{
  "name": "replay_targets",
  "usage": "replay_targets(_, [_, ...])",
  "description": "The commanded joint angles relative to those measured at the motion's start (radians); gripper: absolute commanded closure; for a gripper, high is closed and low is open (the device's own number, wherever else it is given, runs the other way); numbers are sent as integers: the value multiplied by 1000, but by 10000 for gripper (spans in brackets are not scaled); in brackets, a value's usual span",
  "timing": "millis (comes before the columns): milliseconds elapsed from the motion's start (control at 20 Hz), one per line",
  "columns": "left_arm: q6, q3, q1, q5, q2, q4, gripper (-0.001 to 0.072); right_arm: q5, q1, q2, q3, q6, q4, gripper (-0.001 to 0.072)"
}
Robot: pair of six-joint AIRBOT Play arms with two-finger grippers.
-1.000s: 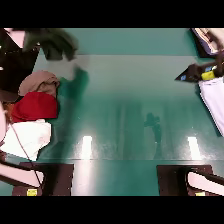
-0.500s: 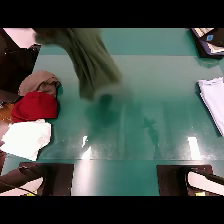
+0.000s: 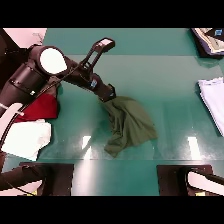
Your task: Fold the shirts.
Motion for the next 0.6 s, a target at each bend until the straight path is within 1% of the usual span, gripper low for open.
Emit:
replay_targets(0, [-12, -7, 130, -31, -11, 17, 101, 18, 0, 0, 4, 1, 0, 693])
replay_targets(100, [-21, -34, 246, -6, -18, 6, 100, 18, 0, 0, 4, 0, 0, 693])
replay_targets(250, [-18, -131, 361, 91, -80, -130, 100, 17, 0, 0, 4, 1, 0, 693])
replay_targets(400, [17, -157, 377, 105, -245, -245, 100, 18, 0, 0, 4, 1, 0, 693])
replay_targets(550, [79, -156, 377, 122, -391, -465, 101, 24, 0, 0, 4, 1, 0, 694])
